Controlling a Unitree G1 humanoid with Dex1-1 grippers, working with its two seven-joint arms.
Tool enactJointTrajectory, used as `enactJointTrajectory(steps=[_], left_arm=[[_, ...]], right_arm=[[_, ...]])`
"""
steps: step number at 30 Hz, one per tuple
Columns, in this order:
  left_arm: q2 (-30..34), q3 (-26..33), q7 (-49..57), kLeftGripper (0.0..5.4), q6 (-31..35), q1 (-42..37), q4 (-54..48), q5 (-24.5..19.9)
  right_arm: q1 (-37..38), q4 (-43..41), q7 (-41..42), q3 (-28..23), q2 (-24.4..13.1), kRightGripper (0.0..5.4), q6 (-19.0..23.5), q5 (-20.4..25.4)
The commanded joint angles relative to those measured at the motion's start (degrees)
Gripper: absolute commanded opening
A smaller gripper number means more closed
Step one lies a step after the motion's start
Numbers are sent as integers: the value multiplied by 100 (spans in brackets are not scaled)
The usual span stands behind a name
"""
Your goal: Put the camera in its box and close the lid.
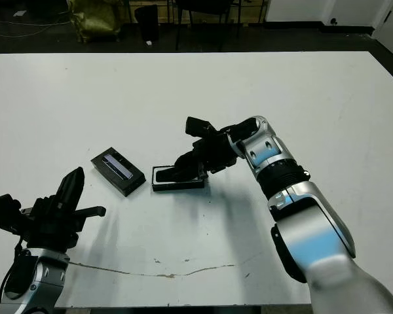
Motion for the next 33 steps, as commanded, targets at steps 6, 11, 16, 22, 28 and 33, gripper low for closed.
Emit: enactJointTrajectory(steps=[6, 11, 16, 22, 28, 33], left_arm=[[3, 1, 36, 0, 60, 113, 13, 43], [7, 4, 44, 0, 69, 109, 24, 54], [10, -6, 69, 0, 79, 109, 9, 78], [-6, 15, 27, 0, 45, 99, 49, 12], [42, -1, -12, 0, 38, 92, 60, 53], [41, -2, -8, 0, 44, 85, 71, 90]], right_arm=[[153, -141, -44, 294, 176, 72, -23, -255], [196, -117, 41, 374, 249, 72, -206, -261], [42, 197, 477, 486, 232, 154, -1529, -280], [-118, 377, 570, 551, 219, 285, -1728, -394], [-103, 382, 609, 512, 212, 417, -1727, -378], [-113, 499, 568, 461, 234, 530, -1978, -360]])
